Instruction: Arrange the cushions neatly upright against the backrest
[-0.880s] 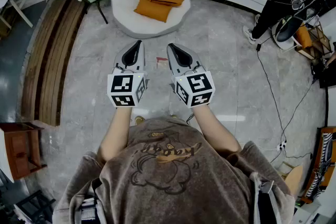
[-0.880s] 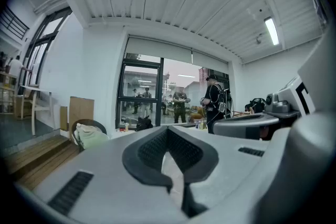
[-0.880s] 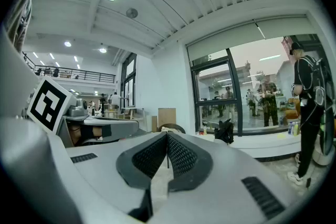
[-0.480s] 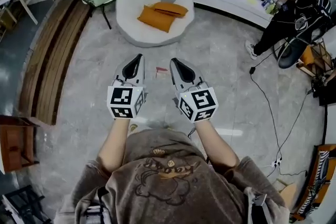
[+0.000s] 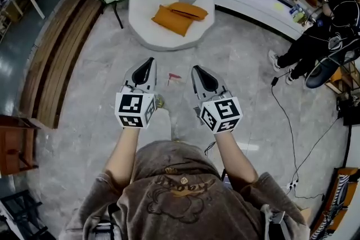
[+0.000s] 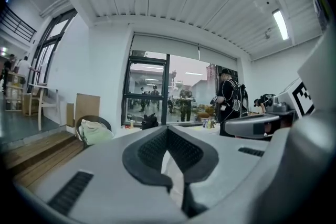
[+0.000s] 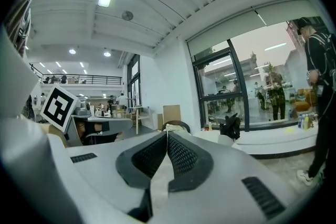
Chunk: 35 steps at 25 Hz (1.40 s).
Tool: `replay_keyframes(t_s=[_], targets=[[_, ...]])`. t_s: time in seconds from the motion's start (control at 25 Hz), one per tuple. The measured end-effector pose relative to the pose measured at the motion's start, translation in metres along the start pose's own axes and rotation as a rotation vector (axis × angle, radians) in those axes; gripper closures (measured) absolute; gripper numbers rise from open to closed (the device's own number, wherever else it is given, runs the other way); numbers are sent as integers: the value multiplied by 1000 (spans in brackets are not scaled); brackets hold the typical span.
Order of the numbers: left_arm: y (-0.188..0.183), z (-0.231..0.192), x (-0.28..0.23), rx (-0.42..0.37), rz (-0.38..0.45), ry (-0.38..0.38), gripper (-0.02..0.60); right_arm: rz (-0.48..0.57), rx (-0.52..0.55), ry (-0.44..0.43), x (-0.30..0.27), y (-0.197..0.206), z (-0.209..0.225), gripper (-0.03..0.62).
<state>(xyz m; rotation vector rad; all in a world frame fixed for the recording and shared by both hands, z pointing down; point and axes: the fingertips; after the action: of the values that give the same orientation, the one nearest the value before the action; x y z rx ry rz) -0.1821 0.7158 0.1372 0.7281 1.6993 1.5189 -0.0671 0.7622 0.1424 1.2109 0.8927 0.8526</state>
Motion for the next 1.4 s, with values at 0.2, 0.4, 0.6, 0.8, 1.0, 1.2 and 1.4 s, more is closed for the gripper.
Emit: replay_keyframes(t_s=[0.2,0.4,0.6,0.8,1.0,1.2,1.4], targets=[[8,-15,-41,17,-19,15,577,-14,-8,22,-34,0,27,572],[6,-40,-91,20,-44,35,577,-36,-24,18,-85,-3,51,572],[-10,-69,-140,9,-44,44,577,-45,-25,8,-137,-14,72,572],[-19,-103,-183,10,-62,49,577,-56,-34,4,-190,-22,88,572],[-26,-130,-228,9,-78,82,577,-62,-42,14,-243,-31,106,572],[-38,-146,-264,-3,-72,112,577,-51,-51,40,-273,-39,128,572],[-47,-156,-289,-7,-58,129,577,-68,-50,56,-288,-35,144,572]])
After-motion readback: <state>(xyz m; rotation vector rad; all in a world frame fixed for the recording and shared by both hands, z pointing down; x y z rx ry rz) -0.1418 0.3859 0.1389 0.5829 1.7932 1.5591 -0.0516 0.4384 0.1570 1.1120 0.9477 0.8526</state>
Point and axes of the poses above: the fingertips, and each gripper's own axes: x backward along the fingers, z to its right, y out of its underside, and after that the axes turned 2 degrees about -y, right-handed
